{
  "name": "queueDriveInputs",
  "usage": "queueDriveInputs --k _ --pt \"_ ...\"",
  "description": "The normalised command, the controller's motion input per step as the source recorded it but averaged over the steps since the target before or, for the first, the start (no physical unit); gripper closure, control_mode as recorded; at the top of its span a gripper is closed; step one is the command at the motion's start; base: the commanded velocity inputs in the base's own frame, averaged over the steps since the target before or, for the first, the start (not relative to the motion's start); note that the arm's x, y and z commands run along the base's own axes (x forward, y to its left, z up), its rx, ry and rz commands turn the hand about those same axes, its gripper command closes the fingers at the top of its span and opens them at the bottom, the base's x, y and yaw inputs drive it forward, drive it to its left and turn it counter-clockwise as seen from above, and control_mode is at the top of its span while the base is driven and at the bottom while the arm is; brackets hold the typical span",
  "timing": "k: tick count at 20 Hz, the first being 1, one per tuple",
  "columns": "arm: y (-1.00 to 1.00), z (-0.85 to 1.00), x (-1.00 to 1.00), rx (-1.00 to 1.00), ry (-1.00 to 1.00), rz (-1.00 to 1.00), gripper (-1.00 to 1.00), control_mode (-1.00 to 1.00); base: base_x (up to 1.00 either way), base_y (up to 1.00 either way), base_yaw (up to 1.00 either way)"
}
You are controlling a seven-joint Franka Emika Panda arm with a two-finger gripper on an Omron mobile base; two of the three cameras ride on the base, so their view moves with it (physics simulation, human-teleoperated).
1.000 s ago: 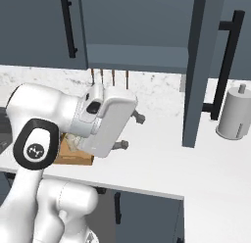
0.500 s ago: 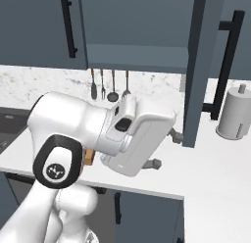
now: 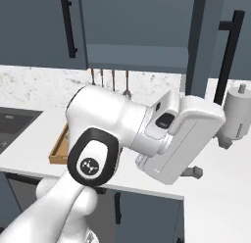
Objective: Pick the kettle from the counter and place it on the tray. Then pick the mug from the cabinet and place it on the tray. Then close the cabinet doors.
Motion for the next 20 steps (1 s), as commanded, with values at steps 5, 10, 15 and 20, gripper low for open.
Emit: queueDriveInputs --k 5,10,15,20 --pt "-0.47 0.07 0.15 -0.11 0.23 -0.01 -1.00 -1.00 0.00 0.00 0.00" --pt "-0.19 0.00 0.30 -0.14 0.08 0.11 -1.00 -1.00 0.00 0.00 0.00" --pt "-0.05 0.03 0.41 -0.01 0.02 0.25 -1.00 -1.00 0.00 0.00 0.00" --pt "0.01 0.07 0.43 0.00 0.02 0.33 -1.00 -1.00 0.00 0.00 0.00"
